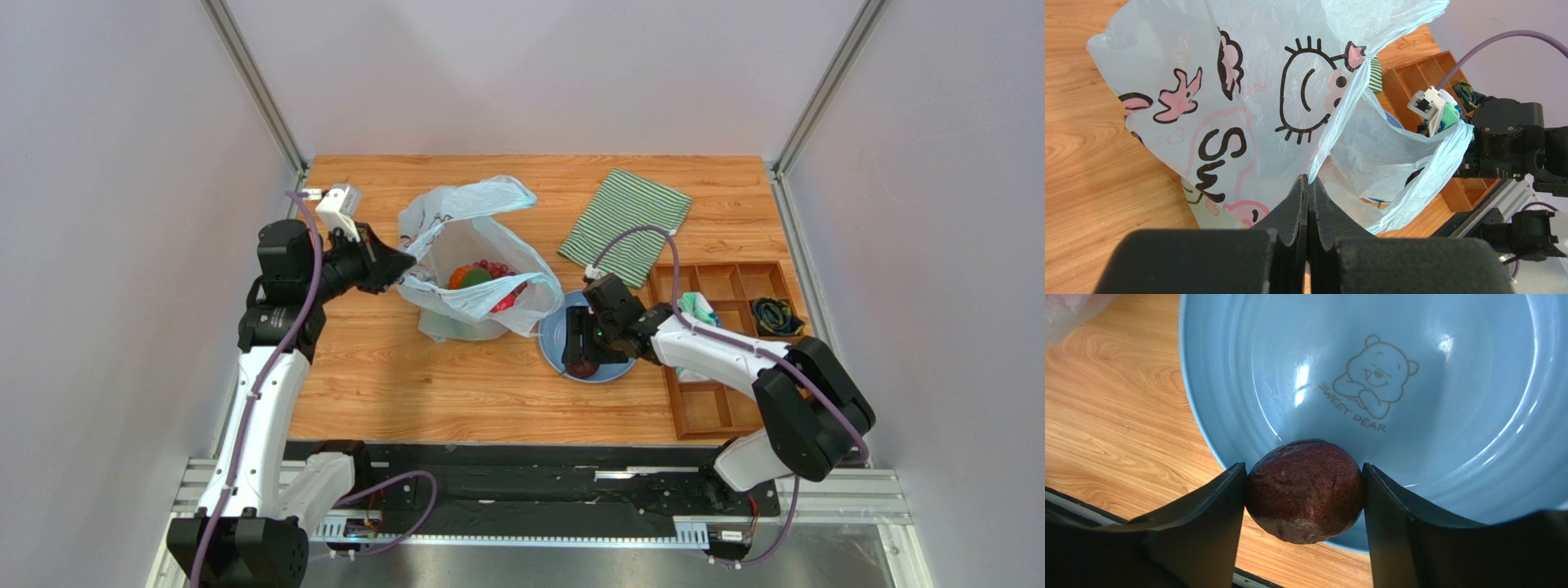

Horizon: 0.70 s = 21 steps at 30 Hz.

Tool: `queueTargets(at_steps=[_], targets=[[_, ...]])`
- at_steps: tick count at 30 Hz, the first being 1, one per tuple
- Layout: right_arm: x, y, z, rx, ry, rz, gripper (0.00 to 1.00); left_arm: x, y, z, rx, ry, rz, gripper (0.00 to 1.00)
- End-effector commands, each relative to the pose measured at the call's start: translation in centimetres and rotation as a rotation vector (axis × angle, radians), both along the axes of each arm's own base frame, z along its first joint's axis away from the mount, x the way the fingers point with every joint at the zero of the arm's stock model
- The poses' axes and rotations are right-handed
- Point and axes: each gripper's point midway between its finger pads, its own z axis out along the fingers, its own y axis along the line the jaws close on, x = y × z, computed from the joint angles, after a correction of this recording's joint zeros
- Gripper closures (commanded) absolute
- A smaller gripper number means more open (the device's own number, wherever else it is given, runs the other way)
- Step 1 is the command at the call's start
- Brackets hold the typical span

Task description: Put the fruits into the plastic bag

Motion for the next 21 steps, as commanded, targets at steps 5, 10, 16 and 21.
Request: queueTargets(at_steps=[5, 10, 16, 21], targets=[[1.3, -0.1, 1.5, -0.004, -0.084, -0.021, 0.58, -0.1, 0.0, 1.7, -0.004, -0.061, -0.011, 1.00], [2.2, -2.0, 4.3, -0.061, -0.193, -0.047, 0.64, -0.1, 0.0, 1.7, -0.002, -0.063, -0.010, 1.00], [4.4, -3.9, 16.4, 0.048, -0.563, -0.131, 0.66, 0.0, 0.0, 1.6, -0.004, -0.057, -0.008, 1.00], [5.9, -3.4, 26.0, 0.227, -0.844, -0.159, 0.70, -0.1, -0.1, 1.6, -0.003, -0.063, -0.013, 1.00]])
